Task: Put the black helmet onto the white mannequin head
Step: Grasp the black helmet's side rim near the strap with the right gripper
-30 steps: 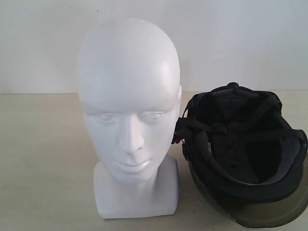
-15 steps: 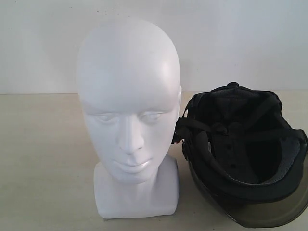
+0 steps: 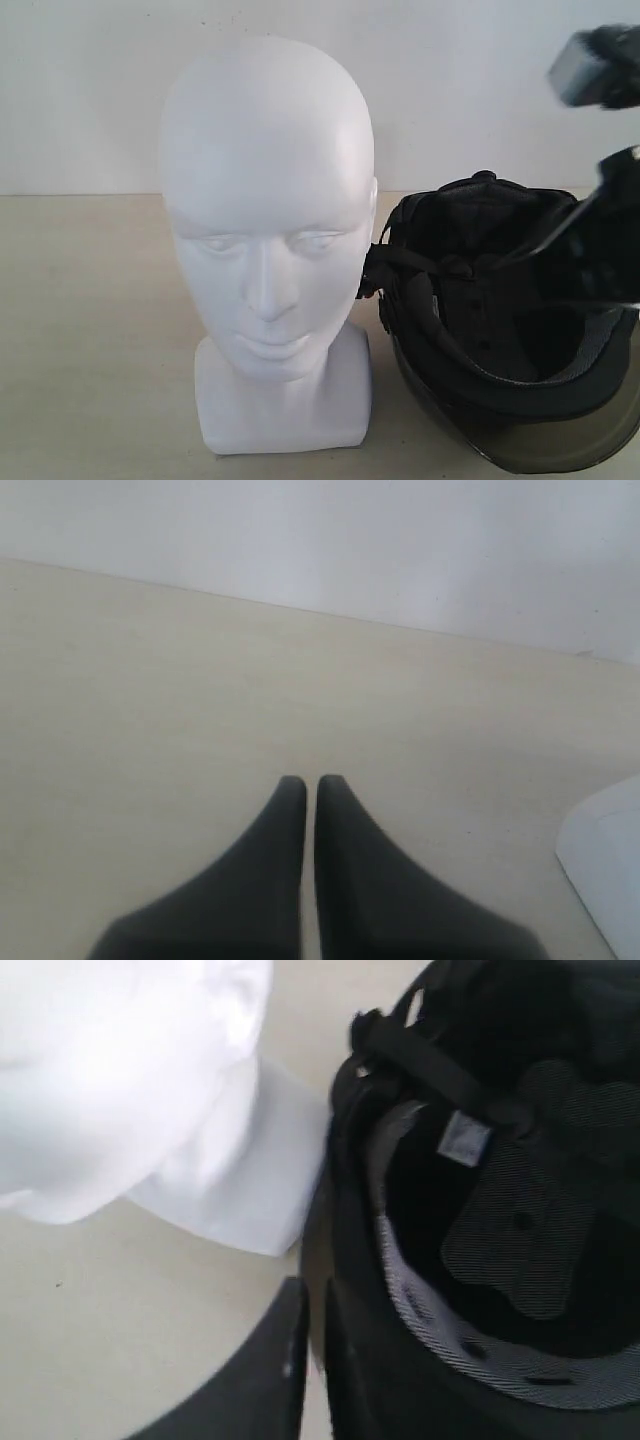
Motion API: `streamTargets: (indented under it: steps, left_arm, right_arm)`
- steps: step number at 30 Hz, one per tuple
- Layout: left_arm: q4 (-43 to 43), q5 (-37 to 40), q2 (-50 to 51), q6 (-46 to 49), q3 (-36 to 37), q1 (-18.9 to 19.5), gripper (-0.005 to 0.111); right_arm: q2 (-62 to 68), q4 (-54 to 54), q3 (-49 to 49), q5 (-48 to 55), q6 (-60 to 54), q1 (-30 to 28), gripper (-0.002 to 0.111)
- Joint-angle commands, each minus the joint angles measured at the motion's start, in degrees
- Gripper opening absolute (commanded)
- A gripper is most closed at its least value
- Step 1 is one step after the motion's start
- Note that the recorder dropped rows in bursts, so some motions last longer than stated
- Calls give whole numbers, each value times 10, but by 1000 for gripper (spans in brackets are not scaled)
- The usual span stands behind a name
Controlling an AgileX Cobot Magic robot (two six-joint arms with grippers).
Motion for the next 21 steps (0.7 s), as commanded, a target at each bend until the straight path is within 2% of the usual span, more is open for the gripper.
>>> streamTargets:
  steps: [1, 4, 6, 14, 21]
  left_arm:
    - [1, -4, -2, -3, 1, -3, 4]
    - [1, -4, -2, -3, 1, -3, 4]
    - [1, -4, -2, -3, 1, -3, 4]
    - [1, -4, -2, -3, 1, -3, 4]
    - [1, -4, -2, -3, 1, -3, 4]
  right_arm:
    - [72, 16, -3, -33, -2, 29, 35]
    - [114, 11, -3, -58, -3, 29, 75]
    - [135, 10, -3, -77, 5, 29, 87]
    - [218, 4, -6, -179, 15, 27, 85]
    - [275, -32, -33, -193, 47, 27, 85]
